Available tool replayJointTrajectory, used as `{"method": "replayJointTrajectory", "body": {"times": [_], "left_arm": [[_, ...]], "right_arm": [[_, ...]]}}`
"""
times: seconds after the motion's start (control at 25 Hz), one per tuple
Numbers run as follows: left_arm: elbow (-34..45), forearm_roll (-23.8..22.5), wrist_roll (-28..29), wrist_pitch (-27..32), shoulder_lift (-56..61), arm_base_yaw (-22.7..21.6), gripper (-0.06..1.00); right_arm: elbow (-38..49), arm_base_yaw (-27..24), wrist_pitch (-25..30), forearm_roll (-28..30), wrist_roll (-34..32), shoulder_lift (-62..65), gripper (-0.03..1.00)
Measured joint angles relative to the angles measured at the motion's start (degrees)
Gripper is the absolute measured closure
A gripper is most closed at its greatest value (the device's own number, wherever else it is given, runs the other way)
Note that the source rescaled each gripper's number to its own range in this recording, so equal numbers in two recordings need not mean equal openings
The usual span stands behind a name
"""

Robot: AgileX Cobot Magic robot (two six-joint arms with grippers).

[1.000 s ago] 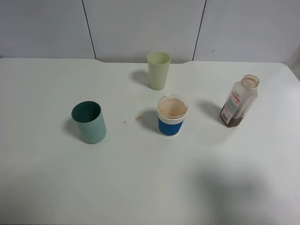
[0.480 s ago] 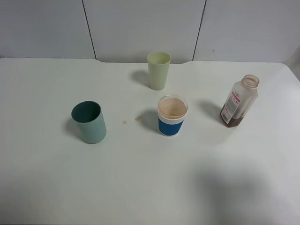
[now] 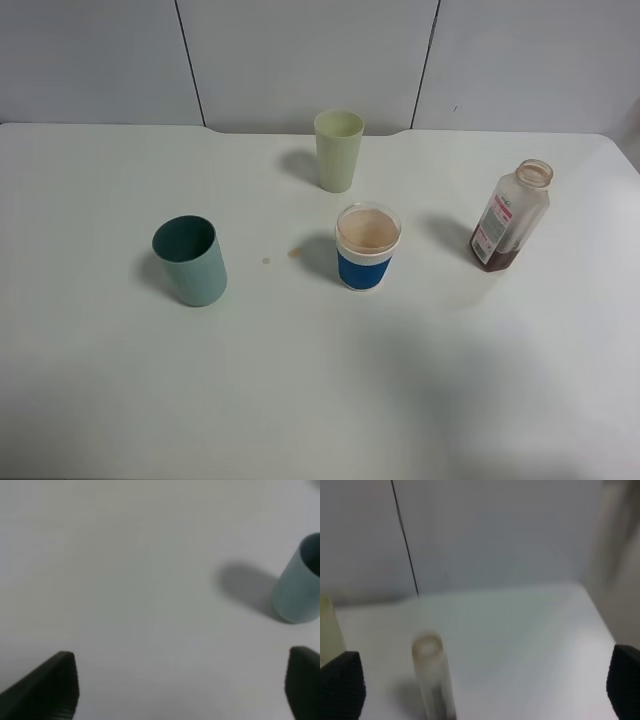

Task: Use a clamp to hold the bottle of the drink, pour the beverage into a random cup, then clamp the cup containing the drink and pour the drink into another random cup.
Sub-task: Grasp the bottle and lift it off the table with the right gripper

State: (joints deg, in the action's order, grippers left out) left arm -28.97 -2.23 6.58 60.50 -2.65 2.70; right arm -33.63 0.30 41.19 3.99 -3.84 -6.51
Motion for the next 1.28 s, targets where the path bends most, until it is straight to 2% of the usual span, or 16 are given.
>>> {"method": "replayJointTrajectory", "body": {"times": [0.2, 0.4, 0.68, 0.96, 1.28], "left_arm": [[0.0, 0.0, 0.0, 0.0, 0.0, 0.0, 0.44], [0.0, 0.0, 0.0, 0.0, 0.0, 0.0, 0.44], [0.0, 0.0, 0.0, 0.0, 0.0, 0.0, 0.44], [0.0, 0.0, 0.0, 0.0, 0.0, 0.0, 0.44], [0.0, 0.0, 0.0, 0.0, 0.0, 0.0, 0.44]], "right_arm": [[-0.9, 0.0, -8.5, -0.1, 0.0, -9.7, -0.03], [-0.9, 0.0, -9.3, -0.1, 0.0, -19.9, -0.03], [-0.9, 0.0, -3.9, -0.1, 0.0, -29.4, -0.03], [-0.9, 0.4, -0.1, 0.1, 0.3, -32.1, -0.03], [-0.9, 2.0, 5.1, 5.1, 6.0, -32.1, -0.03]]}}
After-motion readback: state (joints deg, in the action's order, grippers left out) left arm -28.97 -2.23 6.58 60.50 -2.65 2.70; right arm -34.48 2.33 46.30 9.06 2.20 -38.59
